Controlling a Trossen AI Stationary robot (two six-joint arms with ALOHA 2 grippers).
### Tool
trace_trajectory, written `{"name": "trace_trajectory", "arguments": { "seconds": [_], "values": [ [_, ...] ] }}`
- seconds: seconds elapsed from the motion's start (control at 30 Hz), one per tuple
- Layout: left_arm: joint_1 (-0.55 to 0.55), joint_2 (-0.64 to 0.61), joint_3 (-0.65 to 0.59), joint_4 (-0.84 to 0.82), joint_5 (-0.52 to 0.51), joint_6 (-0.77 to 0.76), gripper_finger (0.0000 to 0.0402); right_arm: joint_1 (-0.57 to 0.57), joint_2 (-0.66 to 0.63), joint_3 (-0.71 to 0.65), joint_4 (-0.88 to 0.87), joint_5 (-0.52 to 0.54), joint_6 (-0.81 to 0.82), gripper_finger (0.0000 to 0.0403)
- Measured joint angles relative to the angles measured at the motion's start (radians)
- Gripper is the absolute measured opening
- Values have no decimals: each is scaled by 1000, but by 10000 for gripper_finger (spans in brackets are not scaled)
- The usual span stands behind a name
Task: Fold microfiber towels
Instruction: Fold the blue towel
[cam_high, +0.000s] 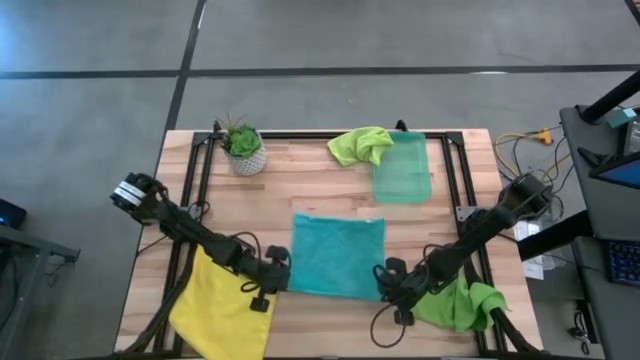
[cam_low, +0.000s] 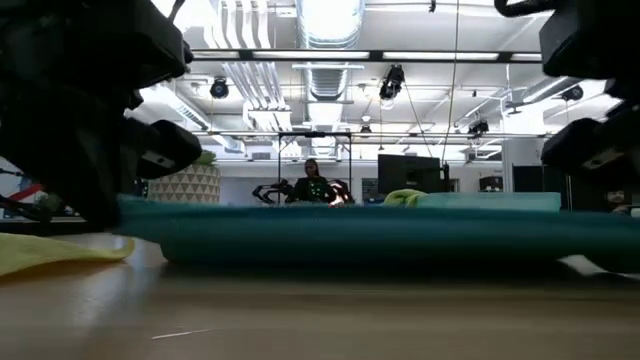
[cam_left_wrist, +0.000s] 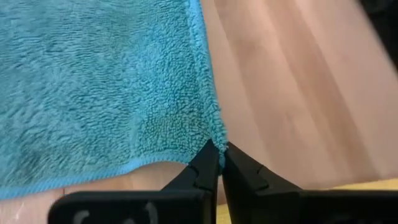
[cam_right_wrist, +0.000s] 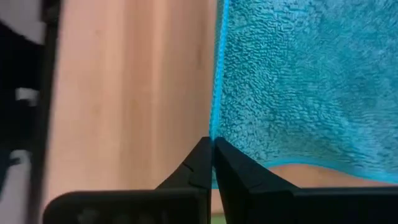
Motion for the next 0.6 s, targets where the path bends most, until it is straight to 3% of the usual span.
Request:
{"name": "trace_trajectory", "arguments": {
  "seconds": [0.2,0.4,0.6],
  "values": [
    [0,-12,3,1,83,-54,0,0,-50,70,-45,-73,-1,9],
    [17,-35,-6,2,80,-42,0,-22,-80,120,-204,-59,-21,9],
    [54,-79,-18,-7,61,7,0,-77,-116,90,-224,-66,-15,9]
  ]
}}
